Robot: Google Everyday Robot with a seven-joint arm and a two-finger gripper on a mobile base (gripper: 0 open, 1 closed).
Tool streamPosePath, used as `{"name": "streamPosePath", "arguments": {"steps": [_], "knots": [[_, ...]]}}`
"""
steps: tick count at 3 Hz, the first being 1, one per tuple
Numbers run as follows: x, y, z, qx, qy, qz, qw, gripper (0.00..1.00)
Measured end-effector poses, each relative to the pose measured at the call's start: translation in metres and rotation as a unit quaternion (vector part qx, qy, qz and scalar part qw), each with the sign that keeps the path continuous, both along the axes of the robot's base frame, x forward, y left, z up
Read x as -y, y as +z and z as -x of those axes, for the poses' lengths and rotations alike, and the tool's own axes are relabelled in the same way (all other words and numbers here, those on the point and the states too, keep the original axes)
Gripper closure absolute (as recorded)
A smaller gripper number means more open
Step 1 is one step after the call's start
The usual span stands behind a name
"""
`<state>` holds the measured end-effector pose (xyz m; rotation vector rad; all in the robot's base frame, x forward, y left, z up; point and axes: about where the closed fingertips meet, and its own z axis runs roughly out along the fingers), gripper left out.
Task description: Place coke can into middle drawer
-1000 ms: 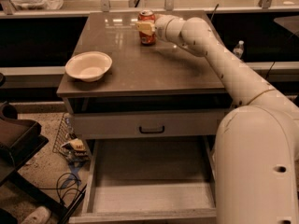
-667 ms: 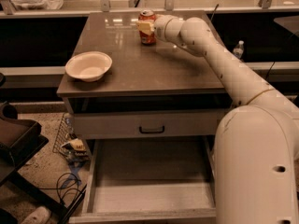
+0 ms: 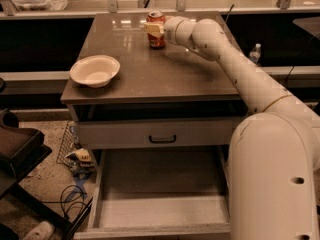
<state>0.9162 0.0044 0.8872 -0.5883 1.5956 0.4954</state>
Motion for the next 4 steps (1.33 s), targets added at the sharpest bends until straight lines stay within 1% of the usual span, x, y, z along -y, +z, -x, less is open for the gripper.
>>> {"name": "streamPosePath", "arguments": {"steps": [1, 2, 3, 4], "knots": [[0.003, 0.005, -0.004, 0.001, -0.004, 0.006, 1.0000, 1.00], [0.020, 0.025, -0.007, 0.011, -0.027, 0.016, 0.9994, 1.00], [0.061, 0.056, 0.005, 0.017, -0.066, 0.020, 0.9974, 1.00], [0.114, 0.087, 0.031, 0.022, -0.113, 0.023, 0.9931, 1.00]]}}
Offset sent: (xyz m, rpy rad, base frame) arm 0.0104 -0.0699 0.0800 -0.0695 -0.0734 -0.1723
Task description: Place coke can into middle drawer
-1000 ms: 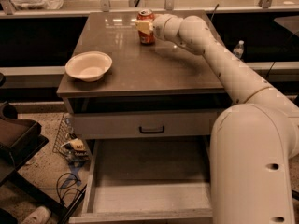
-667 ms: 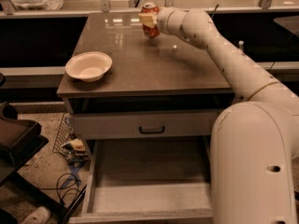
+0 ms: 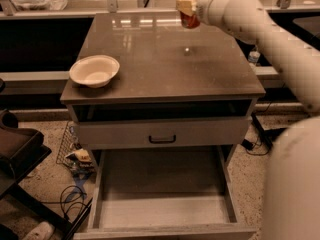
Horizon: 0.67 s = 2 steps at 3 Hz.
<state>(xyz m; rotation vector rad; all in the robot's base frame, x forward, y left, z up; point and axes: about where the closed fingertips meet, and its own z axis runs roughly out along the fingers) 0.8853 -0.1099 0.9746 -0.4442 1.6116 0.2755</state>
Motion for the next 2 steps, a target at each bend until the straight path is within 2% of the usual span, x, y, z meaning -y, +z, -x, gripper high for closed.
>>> {"name": "streamPosePath", "arguments": {"steps": [1, 2], "knots": [[0.047, 0.040, 0.057, -0.005, -0.041, 0.014, 0.9991, 1.00], [0.075, 0.057, 0.120, -0.021, -0.063, 0.026, 0.9974, 1.00]]}}
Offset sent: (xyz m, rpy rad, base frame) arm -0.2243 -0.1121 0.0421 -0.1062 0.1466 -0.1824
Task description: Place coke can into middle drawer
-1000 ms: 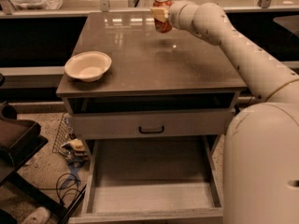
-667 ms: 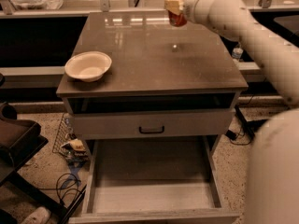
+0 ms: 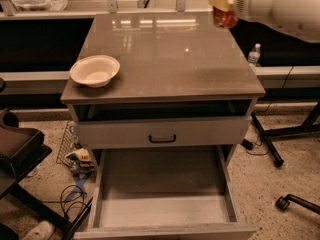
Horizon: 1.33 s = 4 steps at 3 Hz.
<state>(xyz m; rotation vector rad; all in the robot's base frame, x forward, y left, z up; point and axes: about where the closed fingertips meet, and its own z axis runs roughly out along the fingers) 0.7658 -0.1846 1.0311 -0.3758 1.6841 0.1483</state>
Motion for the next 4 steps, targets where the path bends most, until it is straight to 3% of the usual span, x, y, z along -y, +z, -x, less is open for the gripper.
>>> {"name": "streamPosePath", "arguments": {"steps": [1, 2, 3, 4], "knots": [[0.017, -0.003, 0.067, -0.020, -0.012, 0.007, 0.9997, 1.00], [0.019, -0.026, 0.123, -0.039, -0.018, -0.005, 0.9991, 1.00], [0.014, -0.067, 0.154, -0.066, -0.012, -0.036, 0.9971, 1.00], [0.020, -0.139, 0.167, -0.104, -0.004, -0.084, 0.9911, 1.00]]}}
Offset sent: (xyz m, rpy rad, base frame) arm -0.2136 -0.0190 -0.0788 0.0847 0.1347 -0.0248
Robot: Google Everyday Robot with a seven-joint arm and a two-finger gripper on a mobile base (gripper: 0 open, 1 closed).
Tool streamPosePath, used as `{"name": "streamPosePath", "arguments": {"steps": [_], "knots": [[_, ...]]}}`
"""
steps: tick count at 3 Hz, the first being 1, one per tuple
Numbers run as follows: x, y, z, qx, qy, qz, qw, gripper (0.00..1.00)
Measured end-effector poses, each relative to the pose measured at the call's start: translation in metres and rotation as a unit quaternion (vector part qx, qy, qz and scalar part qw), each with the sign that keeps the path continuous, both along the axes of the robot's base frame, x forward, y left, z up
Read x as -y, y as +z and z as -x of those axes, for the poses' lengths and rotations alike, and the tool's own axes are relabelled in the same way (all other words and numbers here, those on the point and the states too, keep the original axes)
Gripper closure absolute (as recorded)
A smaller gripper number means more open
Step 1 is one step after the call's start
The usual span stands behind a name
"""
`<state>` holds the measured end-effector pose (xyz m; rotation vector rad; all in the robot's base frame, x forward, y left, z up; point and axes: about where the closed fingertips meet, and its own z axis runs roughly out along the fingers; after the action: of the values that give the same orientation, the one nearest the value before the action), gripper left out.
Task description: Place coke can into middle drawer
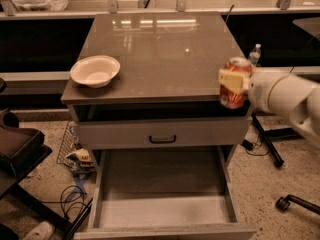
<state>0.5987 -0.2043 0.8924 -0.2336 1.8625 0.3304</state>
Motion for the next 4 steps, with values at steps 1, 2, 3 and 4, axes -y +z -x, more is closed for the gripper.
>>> {"name": "streamPosePath", "arguments": {"steps": [1, 2, 3, 4], "knots": [[-0.011, -0.076, 0.034, -0.040, 0.031, -0.041, 0.9979, 1.00], [-0.039, -0.125, 0.086, -0.061, 0.060, -0.080, 0.9931, 1.00], [-0.063, -0.126, 0.121, -0.037, 0.096, -0.119, 0.9875, 1.00], [-0.068, -0.120, 0.124, -0.025, 0.103, -0.134, 0.9854, 1.00]]}}
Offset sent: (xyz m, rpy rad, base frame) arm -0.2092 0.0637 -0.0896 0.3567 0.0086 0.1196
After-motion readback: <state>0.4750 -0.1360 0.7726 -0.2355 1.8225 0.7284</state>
